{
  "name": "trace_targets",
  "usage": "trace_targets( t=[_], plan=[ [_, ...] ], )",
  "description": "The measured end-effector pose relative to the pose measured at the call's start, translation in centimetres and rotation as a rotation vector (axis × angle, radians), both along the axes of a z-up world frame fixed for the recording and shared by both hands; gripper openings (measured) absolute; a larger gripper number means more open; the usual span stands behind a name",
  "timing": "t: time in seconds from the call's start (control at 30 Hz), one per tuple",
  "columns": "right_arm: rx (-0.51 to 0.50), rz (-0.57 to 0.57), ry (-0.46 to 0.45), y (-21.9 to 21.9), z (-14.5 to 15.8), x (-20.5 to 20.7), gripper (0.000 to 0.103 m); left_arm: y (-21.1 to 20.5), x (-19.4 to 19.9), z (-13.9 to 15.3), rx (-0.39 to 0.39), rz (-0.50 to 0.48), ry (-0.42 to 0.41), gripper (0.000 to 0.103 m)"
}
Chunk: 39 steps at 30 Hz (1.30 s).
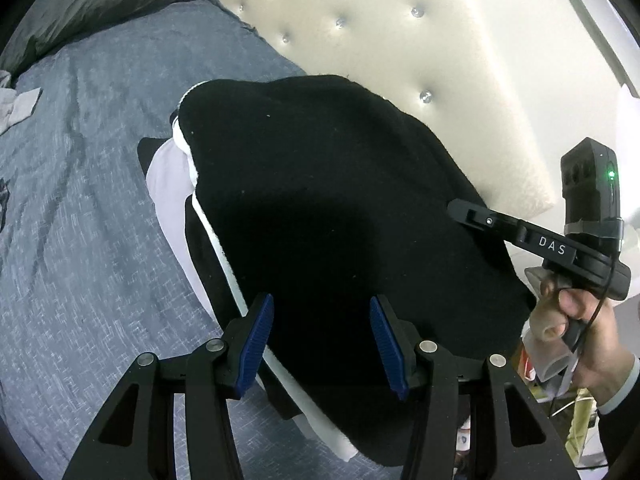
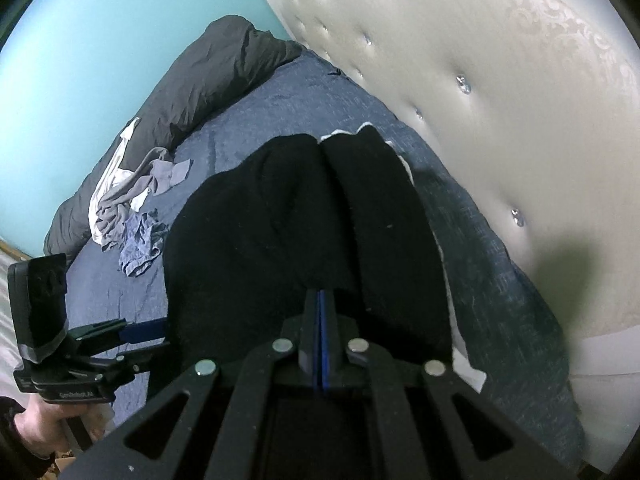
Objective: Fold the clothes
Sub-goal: 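Lower the folded black top onto the stack of folded clothes with both tools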
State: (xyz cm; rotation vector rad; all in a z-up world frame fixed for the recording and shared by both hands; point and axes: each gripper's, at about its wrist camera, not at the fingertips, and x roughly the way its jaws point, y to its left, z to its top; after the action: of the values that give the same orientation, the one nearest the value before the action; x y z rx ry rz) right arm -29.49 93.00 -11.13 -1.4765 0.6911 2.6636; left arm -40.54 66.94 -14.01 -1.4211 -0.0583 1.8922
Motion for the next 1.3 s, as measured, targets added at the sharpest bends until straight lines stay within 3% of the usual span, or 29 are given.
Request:
trace_targets(
  t=[0.6,1.1,1.3],
  plan=[
    [0.038,-0.188,0.129,-1.3,4.1,3.9,0.000,-1.2,0.7,4.8,0.050,-0.020,0.077,0.054],
    [0.063,-0.270,0.171,-6.5,4.0,7.4,0.000,-4.1,3.4,5.4,0.087,-0.051,0.120,0.055],
    [0.121,-0.268,0.156,-9.6,4.0,7.9,0.001,-6.2,3.9,5.2,0.097,-0.049,0.135,0.056]
  ],
)
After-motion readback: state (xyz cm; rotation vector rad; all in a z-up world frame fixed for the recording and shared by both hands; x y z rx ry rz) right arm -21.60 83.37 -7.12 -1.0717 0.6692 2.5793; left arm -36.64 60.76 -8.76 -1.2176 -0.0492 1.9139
